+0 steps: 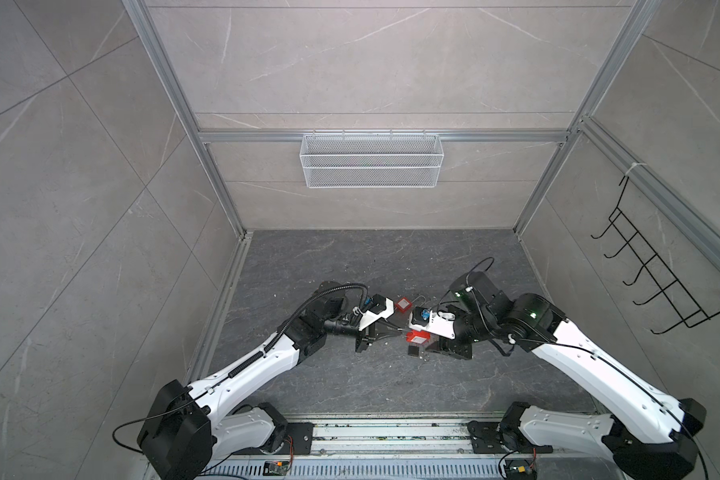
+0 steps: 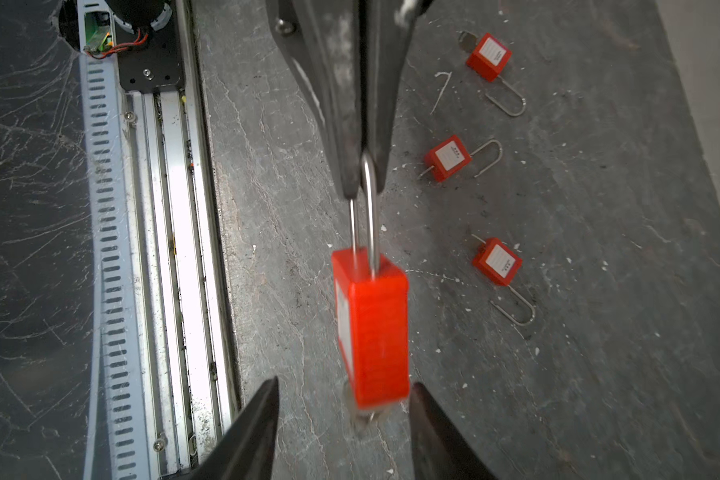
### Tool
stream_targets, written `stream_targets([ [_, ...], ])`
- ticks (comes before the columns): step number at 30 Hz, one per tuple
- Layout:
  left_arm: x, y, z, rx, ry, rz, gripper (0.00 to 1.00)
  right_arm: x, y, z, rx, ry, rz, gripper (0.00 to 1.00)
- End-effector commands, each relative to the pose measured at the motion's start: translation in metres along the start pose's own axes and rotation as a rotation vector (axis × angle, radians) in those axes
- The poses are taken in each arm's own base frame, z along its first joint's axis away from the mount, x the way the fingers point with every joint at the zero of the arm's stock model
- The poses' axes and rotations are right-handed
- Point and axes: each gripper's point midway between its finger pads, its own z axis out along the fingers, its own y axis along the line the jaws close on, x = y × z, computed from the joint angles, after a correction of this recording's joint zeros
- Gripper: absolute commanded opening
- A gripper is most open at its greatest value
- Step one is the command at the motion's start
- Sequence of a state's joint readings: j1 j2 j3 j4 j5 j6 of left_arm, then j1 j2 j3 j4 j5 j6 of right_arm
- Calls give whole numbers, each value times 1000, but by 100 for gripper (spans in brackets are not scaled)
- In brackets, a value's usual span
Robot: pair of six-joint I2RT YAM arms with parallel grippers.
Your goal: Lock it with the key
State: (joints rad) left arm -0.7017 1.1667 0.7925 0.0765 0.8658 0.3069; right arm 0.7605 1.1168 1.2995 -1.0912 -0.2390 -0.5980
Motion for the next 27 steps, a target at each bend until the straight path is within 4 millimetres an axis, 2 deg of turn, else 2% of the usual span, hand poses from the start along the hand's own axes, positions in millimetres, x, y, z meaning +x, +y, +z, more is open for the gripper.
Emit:
stream_targets([
  [1,-31,-5,-11,1,-43,106,0,15,2,-10,23,35,30,52],
  [5,-31,-8,-13,10,-40,110,0,28,2,-15,35,77,47,49],
  [9,-34,-13,-14,32,-50,111,0,27,-1,-10,30,70,52,43],
  [13,-37,-15,-15,36,-55,115,0,24,-3,-2,9,67,50,42],
  [23,-40,-24,-13,60,-61,118,0,11,2,12,-98,47,55,51],
  [27,-42,-25,-14,60,-64,125,0,14,8,15,-142,68,60,52],
])
